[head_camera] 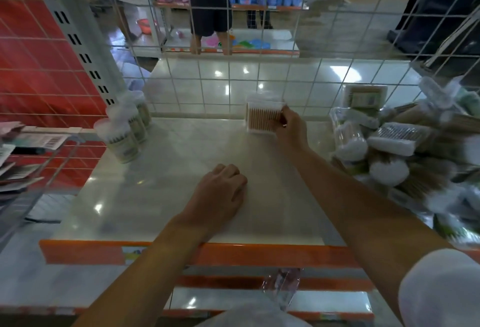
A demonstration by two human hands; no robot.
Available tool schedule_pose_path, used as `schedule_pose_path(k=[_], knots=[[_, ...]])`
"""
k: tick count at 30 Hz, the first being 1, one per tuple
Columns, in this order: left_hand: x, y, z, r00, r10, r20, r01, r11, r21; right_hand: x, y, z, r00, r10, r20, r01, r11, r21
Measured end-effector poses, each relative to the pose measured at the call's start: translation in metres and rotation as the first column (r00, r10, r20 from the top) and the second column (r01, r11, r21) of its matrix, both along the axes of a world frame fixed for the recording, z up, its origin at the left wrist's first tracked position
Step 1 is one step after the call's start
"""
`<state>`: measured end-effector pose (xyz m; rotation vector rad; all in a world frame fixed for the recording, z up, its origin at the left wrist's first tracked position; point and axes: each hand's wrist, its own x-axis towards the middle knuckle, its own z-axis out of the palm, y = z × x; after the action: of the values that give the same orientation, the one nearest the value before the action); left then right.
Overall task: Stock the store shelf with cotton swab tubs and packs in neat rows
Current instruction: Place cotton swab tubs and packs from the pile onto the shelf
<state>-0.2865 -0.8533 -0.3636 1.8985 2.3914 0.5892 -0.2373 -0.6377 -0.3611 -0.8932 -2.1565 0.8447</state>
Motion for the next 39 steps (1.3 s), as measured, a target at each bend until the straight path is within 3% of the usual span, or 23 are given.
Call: schedule_pose_path(k=[12, 15, 18, 22, 26, 35, 39], knots=[[0.003, -0.004, -0.003, 1.0, 0.013, 0.014, -0.013, 1.0, 0.004, 0.003, -0.01, -0.006, 0.991, -0.076, 0.112, 0.088, 0.991, -0.099], [0.0, -0.002, -0.002, 1.0, -0.017, -0.014, 0.016, 1.0, -0.026, 0.006, -0.014, -0.004, 0.963, -0.136, 0.231, 0.165, 0.98, -0.113], [0.002, 0.003, 0.0, 1.0, 0.027, -0.004, -0.027, 1.0, 0.004, 0.024, -0.028, 0.008, 0.939, -0.058, 0.339, 0.097, 0.99, -0.099], [0.018, 0.016, 0.007, 0.996, 0.08, 0.027, -0.083, 0.991, 0.106, 0.065, -0.057, 0.025, 0.94, 0.05, 0.336, -0.058, 0.998, 0.015], [0.042, 0.034, 0.01, 1.0, 0.02, 0.01, -0.021, 0.988, 0.155, 0.109, -0.077, 0.03, 0.949, 0.041, 0.314, -0.089, 0.986, 0.142], [0.106, 0.084, 0.014, 0.99, -0.143, 0.022, 0.138, 0.979, 0.148, 0.194, -0.065, 0.018, 0.982, -0.058, 0.181, 0.047, 0.997, 0.061], [0.134, 0.101, 0.014, 0.977, -0.211, 0.012, 0.206, 0.965, 0.159, 0.23, -0.057, 0.015, 0.993, -0.114, 0.036, 0.105, 0.977, 0.183]])
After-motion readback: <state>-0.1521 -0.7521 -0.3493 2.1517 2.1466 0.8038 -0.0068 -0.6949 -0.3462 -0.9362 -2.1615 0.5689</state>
